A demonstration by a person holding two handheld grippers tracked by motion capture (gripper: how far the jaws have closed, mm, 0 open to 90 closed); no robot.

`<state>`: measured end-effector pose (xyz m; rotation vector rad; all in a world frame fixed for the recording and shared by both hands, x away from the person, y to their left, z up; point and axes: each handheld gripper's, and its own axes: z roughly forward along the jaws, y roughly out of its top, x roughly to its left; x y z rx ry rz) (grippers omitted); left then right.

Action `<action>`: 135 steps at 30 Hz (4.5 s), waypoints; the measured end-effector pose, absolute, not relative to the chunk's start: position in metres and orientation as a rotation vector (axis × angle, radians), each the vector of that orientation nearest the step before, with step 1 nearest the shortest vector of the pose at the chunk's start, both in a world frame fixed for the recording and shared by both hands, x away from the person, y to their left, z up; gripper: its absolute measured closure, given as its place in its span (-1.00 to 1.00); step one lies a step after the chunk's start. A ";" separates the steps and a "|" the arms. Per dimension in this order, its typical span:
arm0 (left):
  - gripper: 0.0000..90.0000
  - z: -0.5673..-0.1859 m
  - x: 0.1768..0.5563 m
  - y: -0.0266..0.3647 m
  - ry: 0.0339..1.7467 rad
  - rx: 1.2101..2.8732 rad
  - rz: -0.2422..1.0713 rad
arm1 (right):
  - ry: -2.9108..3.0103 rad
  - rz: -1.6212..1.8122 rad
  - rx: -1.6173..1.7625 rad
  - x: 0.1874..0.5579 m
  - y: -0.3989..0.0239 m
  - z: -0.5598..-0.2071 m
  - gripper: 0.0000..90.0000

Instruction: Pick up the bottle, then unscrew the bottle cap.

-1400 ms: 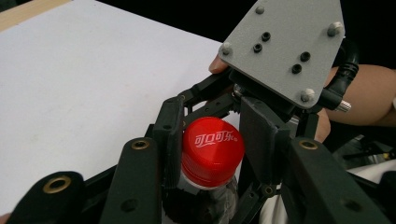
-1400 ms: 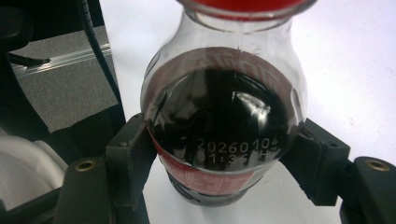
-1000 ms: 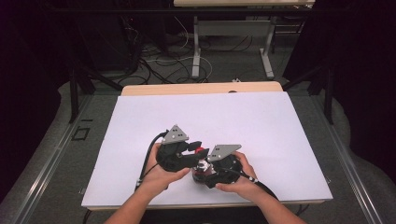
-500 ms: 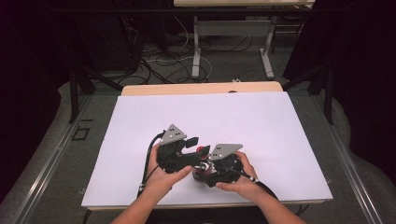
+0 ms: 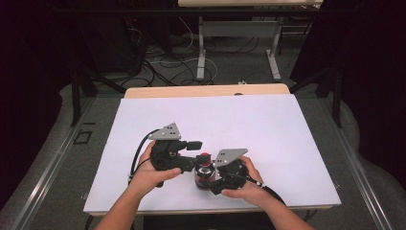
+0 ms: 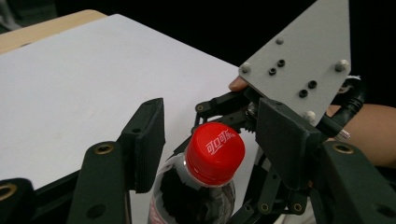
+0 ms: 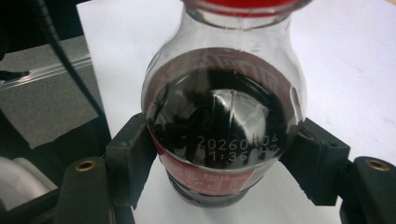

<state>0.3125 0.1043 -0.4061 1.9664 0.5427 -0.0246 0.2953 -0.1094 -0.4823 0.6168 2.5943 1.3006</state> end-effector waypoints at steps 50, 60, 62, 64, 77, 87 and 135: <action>-0.08 -0.405 0.298 0.096 0.636 1.974 0.073 | 2.591 1.293 0.621 0.295 -0.108 -0.483 -0.33; 0.33 -0.411 0.305 0.099 0.487 2.027 0.052 | 2.607 1.286 0.609 0.294 -0.107 -0.483 -0.33; 0.36 -0.412 0.304 0.098 0.485 2.027 0.062 | 2.607 1.288 0.601 0.295 -0.107 -0.483 -0.33; 0.36 -0.412 0.302 0.097 0.497 2.022 0.085 | 2.607 1.284 0.610 0.294 -0.107 -0.484 -0.33; 0.37 -0.410 0.282 0.076 0.802 1.950 0.274 | 2.558 1.275 0.696 0.297 -0.110 -0.484 -0.33; 0.34 -0.408 0.277 0.065 0.951 1.909 0.311 | 2.529 1.268 0.740 0.297 -0.110 -0.485 -0.33; 0.24 -0.408 0.275 0.069 0.930 1.910 0.301 | 2.555 1.264 0.725 0.295 -0.106 -0.488 -0.33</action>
